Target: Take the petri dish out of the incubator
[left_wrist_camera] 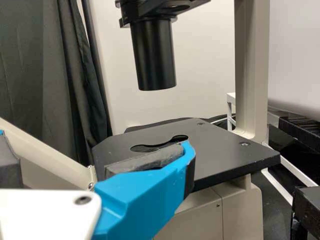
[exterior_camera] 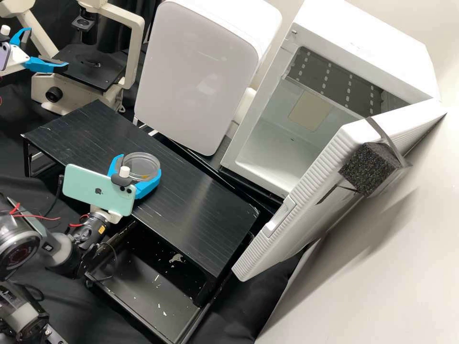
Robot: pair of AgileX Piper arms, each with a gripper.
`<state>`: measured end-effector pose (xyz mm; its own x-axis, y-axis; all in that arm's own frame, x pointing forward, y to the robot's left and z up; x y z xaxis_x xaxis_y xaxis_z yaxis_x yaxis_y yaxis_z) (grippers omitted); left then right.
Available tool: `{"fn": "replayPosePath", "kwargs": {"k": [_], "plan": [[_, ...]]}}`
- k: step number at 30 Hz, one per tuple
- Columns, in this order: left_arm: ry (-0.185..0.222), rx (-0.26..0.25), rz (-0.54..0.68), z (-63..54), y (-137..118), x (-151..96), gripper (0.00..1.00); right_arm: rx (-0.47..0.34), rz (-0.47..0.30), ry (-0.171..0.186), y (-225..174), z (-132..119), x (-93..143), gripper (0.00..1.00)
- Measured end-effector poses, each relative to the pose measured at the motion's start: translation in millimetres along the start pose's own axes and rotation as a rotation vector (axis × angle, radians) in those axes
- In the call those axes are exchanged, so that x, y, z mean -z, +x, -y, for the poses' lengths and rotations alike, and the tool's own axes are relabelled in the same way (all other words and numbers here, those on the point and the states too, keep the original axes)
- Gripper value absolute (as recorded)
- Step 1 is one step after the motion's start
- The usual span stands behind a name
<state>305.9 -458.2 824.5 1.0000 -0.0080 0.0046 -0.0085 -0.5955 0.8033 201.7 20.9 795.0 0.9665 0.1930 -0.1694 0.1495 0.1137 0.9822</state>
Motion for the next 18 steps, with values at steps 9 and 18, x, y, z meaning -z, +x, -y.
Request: {"fn": "replayPosePath", "kwargs": {"k": [9,18], "plan": [[0.0,0.0,0.0,0.0,0,0,1.0,-0.06,0.07,0.002,-1,-13,-15,0.0],[0.0,0.0,0.0,0.0,0,0,1.0,-0.068,0.052,0.004,-7,-15,-10,0.0]]}}
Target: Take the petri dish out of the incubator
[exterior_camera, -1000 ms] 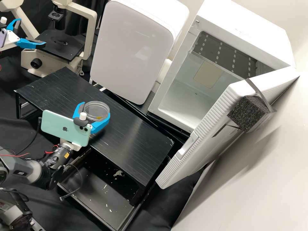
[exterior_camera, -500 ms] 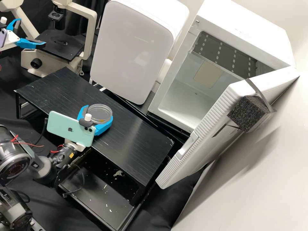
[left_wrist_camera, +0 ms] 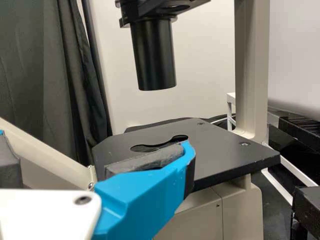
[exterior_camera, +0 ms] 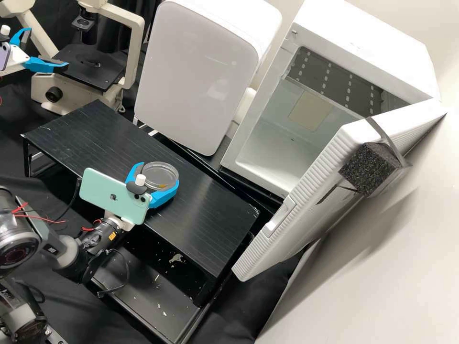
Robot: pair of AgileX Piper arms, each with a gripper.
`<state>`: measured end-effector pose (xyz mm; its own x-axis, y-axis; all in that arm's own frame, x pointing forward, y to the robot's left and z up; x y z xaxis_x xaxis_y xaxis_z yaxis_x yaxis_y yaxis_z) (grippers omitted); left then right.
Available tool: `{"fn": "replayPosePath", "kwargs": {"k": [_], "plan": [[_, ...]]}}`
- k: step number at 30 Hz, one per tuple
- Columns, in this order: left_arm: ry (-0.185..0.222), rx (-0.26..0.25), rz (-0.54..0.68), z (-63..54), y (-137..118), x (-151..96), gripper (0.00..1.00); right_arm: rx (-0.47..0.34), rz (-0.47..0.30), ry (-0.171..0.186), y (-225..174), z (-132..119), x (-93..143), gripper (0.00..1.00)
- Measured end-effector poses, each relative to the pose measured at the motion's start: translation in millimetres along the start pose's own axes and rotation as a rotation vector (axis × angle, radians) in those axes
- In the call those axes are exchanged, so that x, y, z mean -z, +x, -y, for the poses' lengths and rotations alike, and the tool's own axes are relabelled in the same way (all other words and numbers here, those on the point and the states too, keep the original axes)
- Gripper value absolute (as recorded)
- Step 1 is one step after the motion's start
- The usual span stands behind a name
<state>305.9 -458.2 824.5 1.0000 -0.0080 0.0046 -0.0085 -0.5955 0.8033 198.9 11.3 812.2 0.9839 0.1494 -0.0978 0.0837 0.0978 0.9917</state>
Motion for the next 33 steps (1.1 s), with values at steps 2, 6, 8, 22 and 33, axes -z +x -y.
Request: {"fn": "replayPosePath", "kwargs": {"k": [2,6,8,22,33], "plan": [[0.0,0.0,0.0,0.0,0.0,0.0,1.0,-0.005,-0.006,0.007,-3.4,-1.1,2.2,0.0],[0.0,0.0,0.0,0.0,0.0,0.0,1.0,0.01,-0.021,0.006,-7.2,0.7,5.4,0.0],[0.0,0.0,0.0,0.0,0.0,0.0,1.0,0.012,-0.024,0.004,-7.3,0.7,5.8,0.0],[0.0,0.0,0.0,0.0,0.0,0.0,1.0,0.048,-0.023,0.022,-4.8,8.2,4.0,1.0],[0.0,0.0,0.0,0.0,0.0,0.0,1.0,0.036,-0.027,0.019,-5.2,6.5,4.4,1.0]]}}
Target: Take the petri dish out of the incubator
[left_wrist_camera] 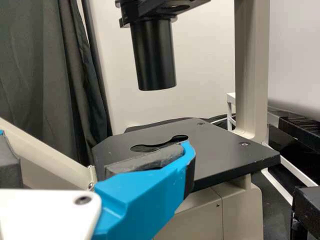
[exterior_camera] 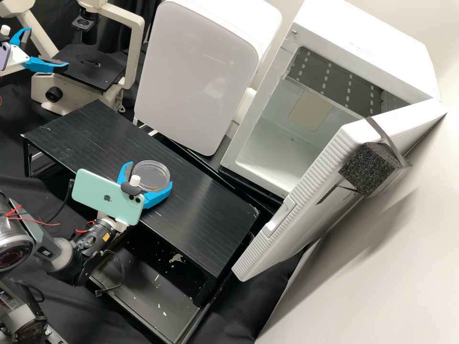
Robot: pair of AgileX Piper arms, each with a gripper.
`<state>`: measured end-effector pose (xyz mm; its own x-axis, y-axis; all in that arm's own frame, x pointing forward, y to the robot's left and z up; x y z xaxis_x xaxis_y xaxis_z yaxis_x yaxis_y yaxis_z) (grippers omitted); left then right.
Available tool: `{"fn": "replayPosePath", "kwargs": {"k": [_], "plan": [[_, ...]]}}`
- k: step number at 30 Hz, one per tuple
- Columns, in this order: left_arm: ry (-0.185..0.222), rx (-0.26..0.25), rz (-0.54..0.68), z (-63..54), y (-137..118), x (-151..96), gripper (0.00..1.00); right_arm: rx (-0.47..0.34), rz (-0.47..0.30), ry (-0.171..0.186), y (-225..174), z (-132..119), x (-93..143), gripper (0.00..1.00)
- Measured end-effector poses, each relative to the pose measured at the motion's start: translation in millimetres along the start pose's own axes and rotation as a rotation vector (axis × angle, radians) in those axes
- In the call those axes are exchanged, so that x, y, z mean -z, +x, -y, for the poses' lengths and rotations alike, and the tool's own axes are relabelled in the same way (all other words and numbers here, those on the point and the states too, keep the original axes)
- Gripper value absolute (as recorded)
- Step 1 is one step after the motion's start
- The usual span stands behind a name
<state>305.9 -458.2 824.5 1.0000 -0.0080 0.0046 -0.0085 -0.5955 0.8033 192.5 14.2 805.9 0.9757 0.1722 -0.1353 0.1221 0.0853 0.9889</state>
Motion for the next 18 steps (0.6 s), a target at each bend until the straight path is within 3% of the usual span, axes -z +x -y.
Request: {"fn": "replayPosePath", "kwargs": {"k": [3,9,14,16,18], "plan": [[0.0,0.0,0.0,0.0,0,0,1.0,-0.037,-0.006,-0.013,-3,-6,3,1.0],[0.0,0.0,0.0,0.0,0,0,1.0,-0.139,-0.029,-0.002,-22,-15,15,1.0],[0.0,0.0,0.0,0.0,0,0,1.0,-0.308,-0.057,0.056,-33,-31,27,1.0],[0.0,0.0,0.0,0.0,0,0,1.0,-0.315,-0.064,0.099,-34,-32,28,1.0],[0.0,0.0,0.0,0.0,0,0,1.0,-0.313,-0.063,0.109,-33,-31,27,1.0]]}}
